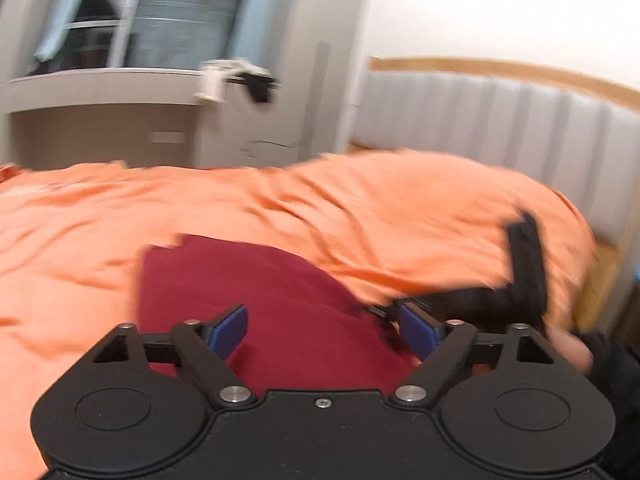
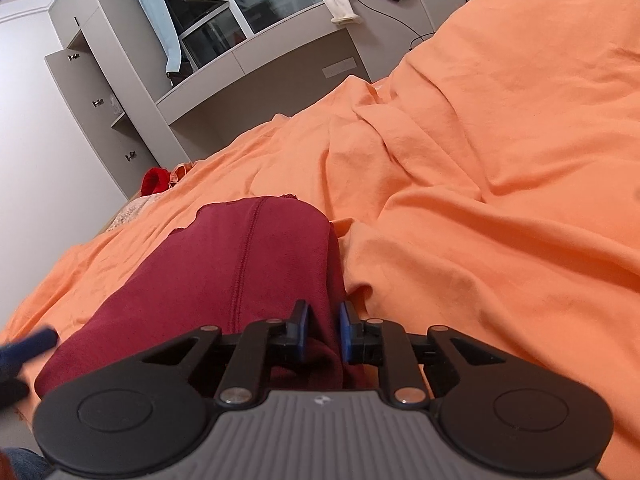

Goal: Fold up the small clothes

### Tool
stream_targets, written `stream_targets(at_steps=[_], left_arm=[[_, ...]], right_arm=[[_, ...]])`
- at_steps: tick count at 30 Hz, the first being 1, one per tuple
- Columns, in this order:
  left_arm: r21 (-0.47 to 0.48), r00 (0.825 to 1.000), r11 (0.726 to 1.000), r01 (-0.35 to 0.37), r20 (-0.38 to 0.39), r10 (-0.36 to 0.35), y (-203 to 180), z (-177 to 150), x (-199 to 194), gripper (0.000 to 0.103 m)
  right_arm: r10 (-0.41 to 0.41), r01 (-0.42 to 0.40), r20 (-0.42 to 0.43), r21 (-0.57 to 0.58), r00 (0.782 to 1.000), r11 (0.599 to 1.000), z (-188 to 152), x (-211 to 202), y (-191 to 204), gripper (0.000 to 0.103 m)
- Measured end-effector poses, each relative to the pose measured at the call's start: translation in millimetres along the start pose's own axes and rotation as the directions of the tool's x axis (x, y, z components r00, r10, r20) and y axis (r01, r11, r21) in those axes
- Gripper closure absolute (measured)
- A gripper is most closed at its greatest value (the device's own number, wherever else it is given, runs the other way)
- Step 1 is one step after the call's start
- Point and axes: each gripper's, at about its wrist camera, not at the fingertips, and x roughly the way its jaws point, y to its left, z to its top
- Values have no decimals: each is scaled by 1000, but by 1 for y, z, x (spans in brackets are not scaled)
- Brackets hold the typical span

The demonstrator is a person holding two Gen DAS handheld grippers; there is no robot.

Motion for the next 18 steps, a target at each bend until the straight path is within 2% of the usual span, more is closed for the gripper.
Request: stream_targets(at_steps=[4,7,12,15,18], left_arm=[[-82,993,989,-121,-9,121,45,11,0,14],[-123,987,981,-151,-69,143,73,10,10,14],[-230,988,967,-111,-133,82,106,-9,19,13],[-224,984,968,-117,-157,82,109,-26,27,13],[-229,986,967,-110,-146,77,108,-44,28,13]], right_arm=[[-9,9,-1,-10,1000,1000,-1,1,0,84],[-13,12,-2,-13,1000,1000,-1,1,1,84],[-13,13,-4,-5,1000,1000,0,0,-1,83],[-21,21,-3,6,1000,1000,-1,1,-2,77],[-26,26,3,30,1000,999,-1,1,-5,68]])
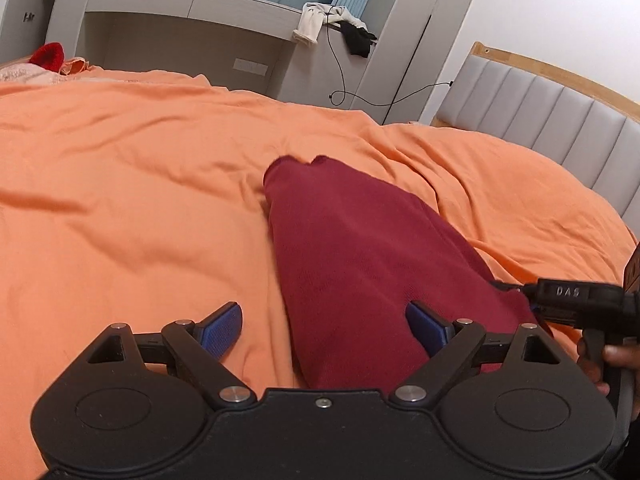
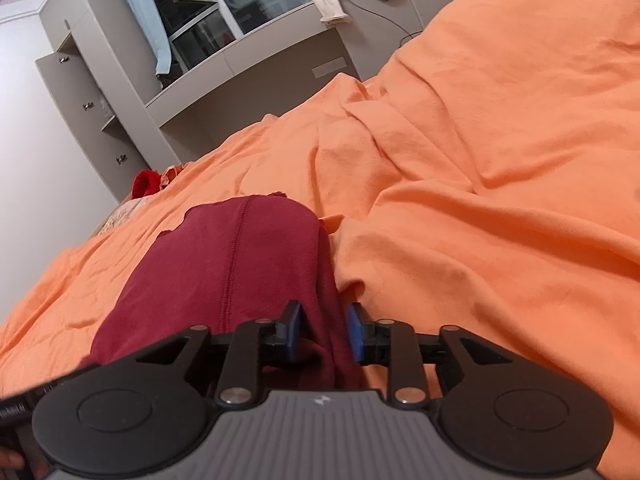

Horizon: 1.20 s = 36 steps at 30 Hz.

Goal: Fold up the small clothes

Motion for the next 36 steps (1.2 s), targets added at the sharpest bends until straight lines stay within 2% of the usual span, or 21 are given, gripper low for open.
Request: stream_targets(at_steps=[2,4,6,9,10,13,17,19,22,25,36], left_arm=[[3,1000,1000,1,9,-1,0,-2,1,13],[15,1000,1000,-4,19,4,-2,-4,2,13],[22,999,1000,-10,36,9,-4,-7,0,13],[21,997,999,-26,79,24,-8,-16,-2,13],[27,995,999,-33,93,30,-10,-19,-4,13],[67,991,996,-59,122,51,-18,-25,-8,13],[108,987,990,-94,142,79,-26,-29,-9,13],[145,981,982,-125,167,100,-32,-34,-9,13],[209,969,961,-181,208,137,-43,-40,-11,13],[229,963,952,-203,225,152,-46,-42,-12,13],[216,967,958,-188,212,142,-40,-39,-12,13]], right_arm=[[1,-1,7,23,1000,1000,0,-2,-3,60],[-7,6,14,49,1000,999,1,-3,-6,34],[-1,0,29,60,1000,998,1,-7,-6,26],[41,-44,35,79,999,996,0,-13,-4,8],[62,-65,35,90,997,994,-1,-15,-4,6],[110,-110,10,128,994,986,-5,-13,-5,6],[58,-54,-32,130,998,990,-12,-1,-3,12],[51,-48,-22,129,998,991,-15,0,-2,25],[66,-63,-18,131,998,989,-18,1,2,39],[62,-59,-16,110,998,992,-20,0,5,41],[78,-74,-20,137,997,988,-23,1,0,41]])
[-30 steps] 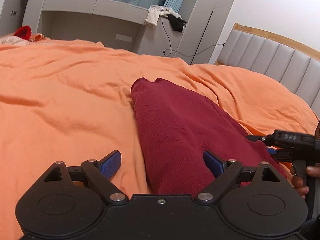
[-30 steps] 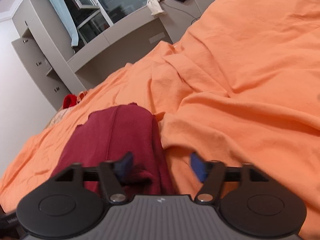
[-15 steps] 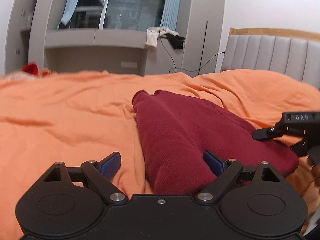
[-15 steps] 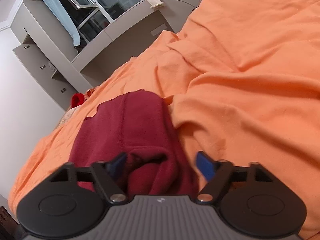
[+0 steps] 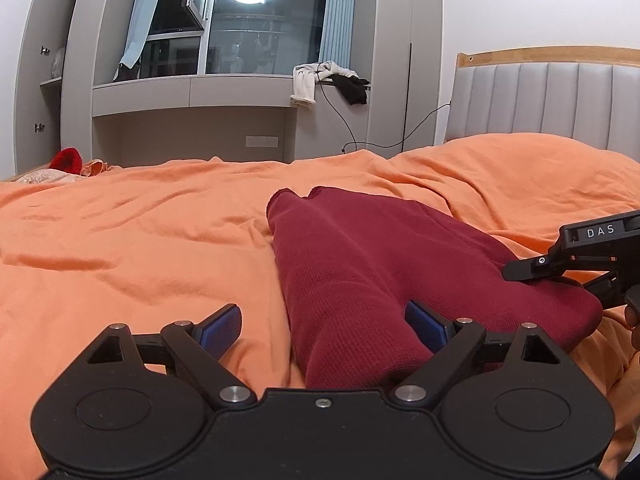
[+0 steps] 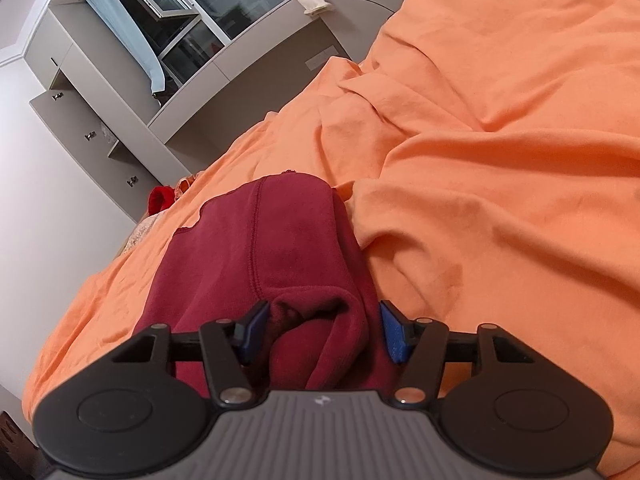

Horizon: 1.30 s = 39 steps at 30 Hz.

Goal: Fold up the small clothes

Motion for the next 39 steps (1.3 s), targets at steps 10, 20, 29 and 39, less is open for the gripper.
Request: stream_targets(at_steps=[10,20,29,39], left_arm=[[0,1000,1000,-1,1,1,0,0,0,13],[0,1000,1000,-1,0,1,0,0,0,13],[0,1000,1000,-1,0,1,0,0,0,13],[-119,995,988,98,19,-97,19,10,-5,16]], right_arm=[[-2,2,1,-2,1000,1000,0,0,0,41],[25,-25,-10,49,1000,998,0,1,-5,41],[101,-101,3,149,995,984,3,0,-14,26],[0,3,26,-82,1000,997,-7,-2,19,48]])
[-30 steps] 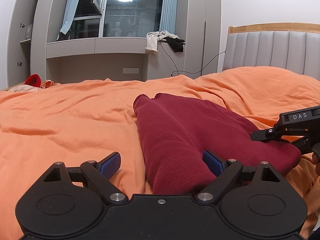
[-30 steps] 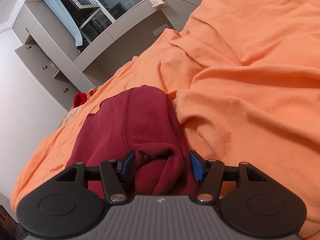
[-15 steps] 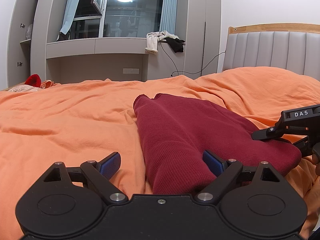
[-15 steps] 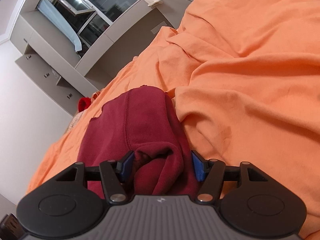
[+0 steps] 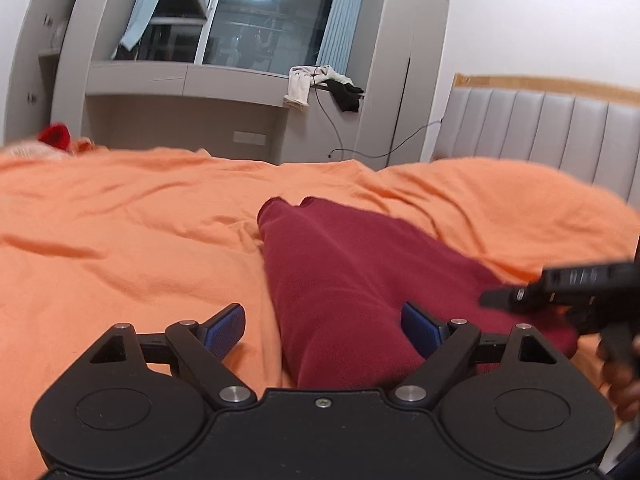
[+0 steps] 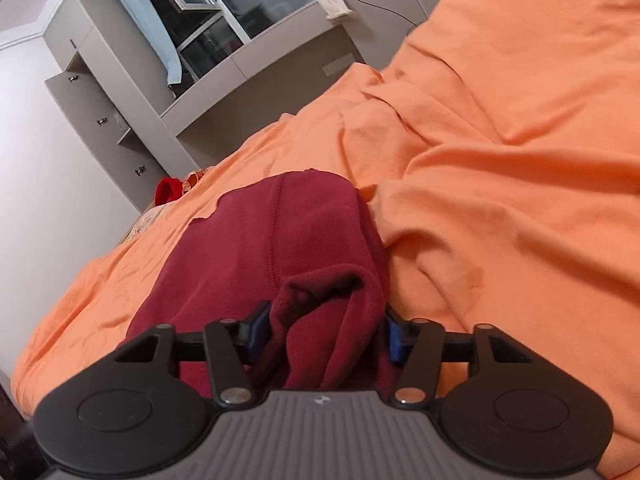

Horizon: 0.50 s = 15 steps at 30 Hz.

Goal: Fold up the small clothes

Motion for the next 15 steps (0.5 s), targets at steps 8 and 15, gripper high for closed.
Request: stream_targets(at_steps=[8,15], left_arm=[[-204,980,960,190,-18,-198,31,24,6,8],[-285,957,944,169,-181,-226,52,50,49,6]], right_arm=[[-73,84,66,-188,995,979,-6,-11,25,57],[-24,27,35,-87,999,996,-1,-17,11,47]])
